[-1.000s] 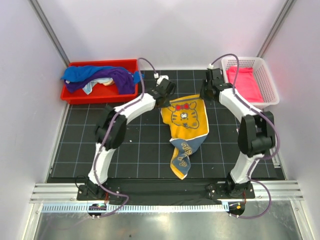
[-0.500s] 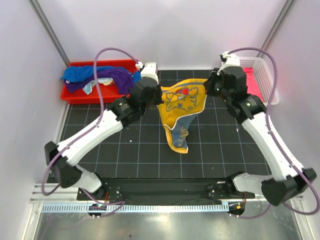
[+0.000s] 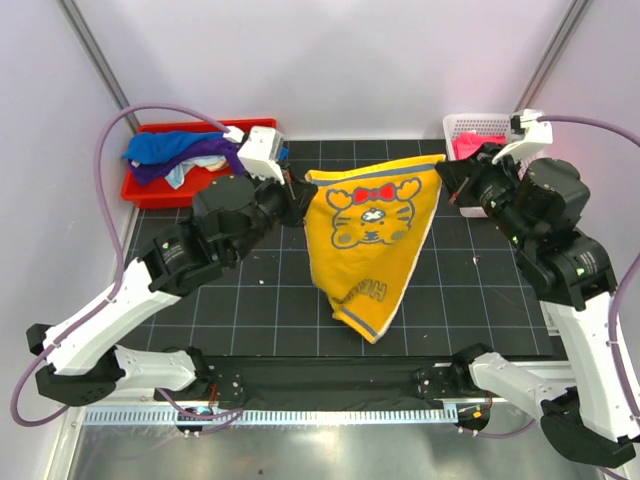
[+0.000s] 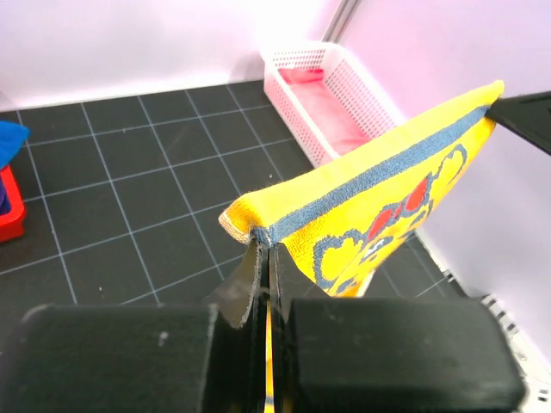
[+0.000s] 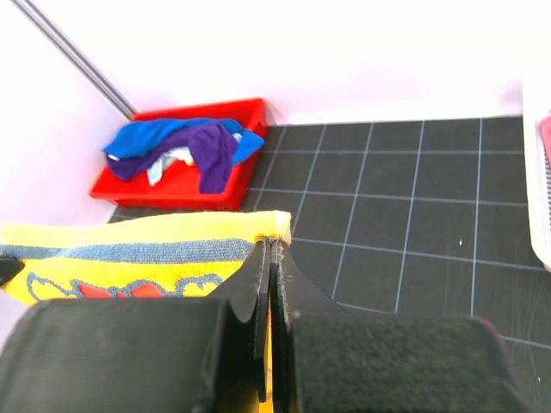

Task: Fold and stack the towels
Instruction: Flatten out the crumpled towel

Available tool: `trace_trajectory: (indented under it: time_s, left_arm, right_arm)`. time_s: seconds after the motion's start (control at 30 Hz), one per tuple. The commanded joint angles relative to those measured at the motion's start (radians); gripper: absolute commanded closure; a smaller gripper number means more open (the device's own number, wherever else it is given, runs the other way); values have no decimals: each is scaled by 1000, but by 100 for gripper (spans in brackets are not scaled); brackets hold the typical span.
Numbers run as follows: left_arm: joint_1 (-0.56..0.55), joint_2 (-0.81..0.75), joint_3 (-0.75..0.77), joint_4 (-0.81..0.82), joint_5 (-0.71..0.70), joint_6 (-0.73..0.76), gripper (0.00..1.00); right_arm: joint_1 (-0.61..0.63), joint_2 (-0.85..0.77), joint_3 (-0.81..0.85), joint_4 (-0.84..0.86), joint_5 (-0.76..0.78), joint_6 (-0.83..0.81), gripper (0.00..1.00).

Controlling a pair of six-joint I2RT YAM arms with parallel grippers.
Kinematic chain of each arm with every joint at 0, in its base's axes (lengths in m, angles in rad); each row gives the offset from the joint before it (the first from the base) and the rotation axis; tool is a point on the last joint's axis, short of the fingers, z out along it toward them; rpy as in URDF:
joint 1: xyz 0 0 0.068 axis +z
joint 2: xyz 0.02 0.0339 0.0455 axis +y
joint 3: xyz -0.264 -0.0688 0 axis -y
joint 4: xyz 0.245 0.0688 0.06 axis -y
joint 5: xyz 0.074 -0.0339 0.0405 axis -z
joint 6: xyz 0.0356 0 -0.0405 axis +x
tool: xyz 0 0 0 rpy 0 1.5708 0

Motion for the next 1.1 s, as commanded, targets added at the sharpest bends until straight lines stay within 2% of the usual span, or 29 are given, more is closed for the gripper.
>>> trace_trajectory:
  time_s: [0.0, 0.2, 0.27, 0.33, 0.4, 0.43, 0.6, 0.67, 0.8, 0.87, 0.9, 1.07]
  left_arm:
    - [-6, -2, 65, -43, -19, 7, 100]
    - [17, 39, 79, -66, -163, 4, 100]
    - [60, 80, 70, -61, -128, -14, 100]
    - [155, 108, 42, -34, -76, -30, 100]
    - [225, 166, 22, 40, 19, -40, 100]
    - [291, 195, 22, 64, 45, -43, 100]
    - [433, 436, 100, 225, 180, -8, 100]
    - [488, 516, 149, 278, 212, 2, 100]
    - [583, 775, 295, 321, 294, -13, 100]
    - [633, 855, 361, 330, 329, -33, 100]
    - [647, 933, 428, 328, 349, -51, 100]
    - [701, 1090, 576, 328, 420, -67, 100]
  right_arm:
    - [4, -4, 70, -34, -9, 5, 99]
    - [4, 50, 50, -25, 15, 7, 99]
    - [4, 87, 3, 12, 33, 9, 99]
    - [4, 137, -28, 44, 49, 4, 99]
    - [1, 185, -62, 113, 76, -5, 99]
    - [-4, 255, -66, 133, 87, -16, 99]
    - [-110, 498, -56, 341, 51, -11, 99]
    - [-139, 640, -30, 442, 18, 5, 99]
    - [-179, 875, 74, 555, -14, 18, 99]
    - [-182, 991, 157, 589, -17, 18, 99]
    - [-185, 1024, 185, 598, -14, 18, 99]
    - [-194, 1179, 361, 618, -2, 15, 99]
